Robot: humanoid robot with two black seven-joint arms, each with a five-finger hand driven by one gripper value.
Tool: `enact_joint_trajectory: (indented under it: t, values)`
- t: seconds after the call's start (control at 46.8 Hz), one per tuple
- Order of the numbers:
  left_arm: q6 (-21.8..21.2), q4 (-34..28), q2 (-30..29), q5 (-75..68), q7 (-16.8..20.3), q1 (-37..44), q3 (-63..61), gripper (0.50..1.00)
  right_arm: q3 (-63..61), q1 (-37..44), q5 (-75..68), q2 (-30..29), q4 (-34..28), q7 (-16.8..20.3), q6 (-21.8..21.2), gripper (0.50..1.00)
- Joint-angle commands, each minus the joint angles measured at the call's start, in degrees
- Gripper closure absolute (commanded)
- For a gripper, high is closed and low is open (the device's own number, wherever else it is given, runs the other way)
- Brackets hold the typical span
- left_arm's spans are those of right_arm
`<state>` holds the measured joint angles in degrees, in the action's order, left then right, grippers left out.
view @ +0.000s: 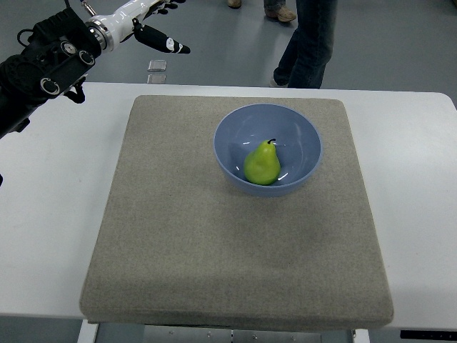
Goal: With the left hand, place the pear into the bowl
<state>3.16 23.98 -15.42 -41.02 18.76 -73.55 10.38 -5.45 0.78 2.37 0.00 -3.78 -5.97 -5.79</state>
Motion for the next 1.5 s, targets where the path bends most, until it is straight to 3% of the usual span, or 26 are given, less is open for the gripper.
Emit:
enact_joint_trajectory:
  t: [0.0, 0.214, 0.47, 0.663, 0.919, 1.069, 1.262, 1.475]
  values:
    - [-1.8, 0.0, 0.5, 5.8, -0.1, 0.3, -0.1, 0.553, 0.0, 0.0, 0.0, 0.0, 0.0, 0.0, 0.0, 0.574]
    - [-5.4, -0.7, 3.0, 18.7, -0.7, 1.6, 0.1, 0.557, 0.0, 0.0, 0.0, 0.0, 0.0, 0.0, 0.0, 0.574]
    - [-6.1, -3.8, 5.8, 36.8, -1.3, 3.2, 0.1, 0.557, 0.0, 0.0, 0.0, 0.0, 0.0, 0.0, 0.1, 0.574]
    - [-6.5, -5.0, 6.6, 46.5, -6.2, 4.7, 0.5, 0.561, 0.0, 0.0, 0.0, 0.0, 0.0, 0.0, 0.0, 0.574]
    - [-6.2, -5.2, 6.6, 51.7, -8.4, 6.1, 5.7, 0.561, 0.1, 0.0, 0.0, 0.0, 0.0, 0.0, 0.0, 0.574]
    - [-4.1, -4.9, 6.6, 51.6, -10.8, 8.0, 11.8, 0.555, 0.0, 0.0, 0.0, 0.0, 0.0, 0.0, 0.0, 0.574]
    - [3.9, -5.3, 6.6, 51.7, -10.7, 9.5, 13.9, 0.555, 0.0, 0.0, 0.0, 0.0, 0.0, 0.0, 0.0, 0.574]
    - [5.0, -5.2, 6.6, 51.6, -10.6, 10.0, 15.7, 0.542, 0.0, 0.0, 0.0, 0.0, 0.0, 0.0, 0.0, 0.574]
